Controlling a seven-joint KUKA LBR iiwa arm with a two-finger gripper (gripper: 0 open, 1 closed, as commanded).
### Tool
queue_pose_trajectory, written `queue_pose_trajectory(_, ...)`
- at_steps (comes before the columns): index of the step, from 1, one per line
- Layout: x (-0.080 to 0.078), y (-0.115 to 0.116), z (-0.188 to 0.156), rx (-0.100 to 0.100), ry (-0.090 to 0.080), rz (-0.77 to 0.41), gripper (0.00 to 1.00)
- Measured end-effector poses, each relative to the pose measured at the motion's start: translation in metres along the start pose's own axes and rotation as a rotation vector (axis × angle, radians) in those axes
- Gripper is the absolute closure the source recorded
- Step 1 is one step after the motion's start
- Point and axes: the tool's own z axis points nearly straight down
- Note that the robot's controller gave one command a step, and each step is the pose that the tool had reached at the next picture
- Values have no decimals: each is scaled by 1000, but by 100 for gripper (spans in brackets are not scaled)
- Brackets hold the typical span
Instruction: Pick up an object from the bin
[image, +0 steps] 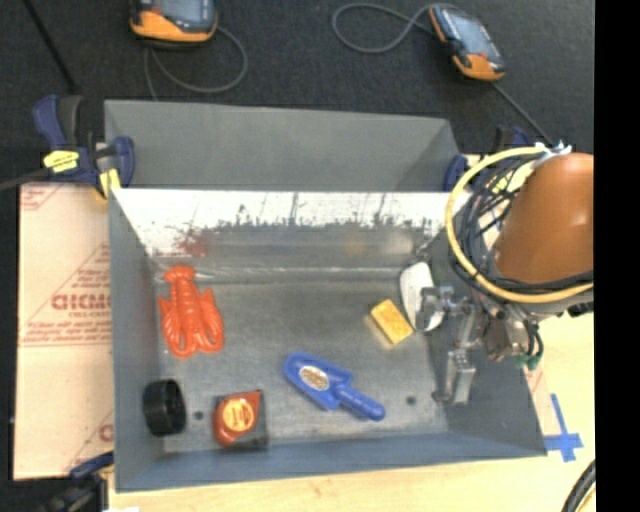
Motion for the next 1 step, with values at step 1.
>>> queue_pose_trajectory(1, -2, 0, -4, 1, -9, -3, 0)
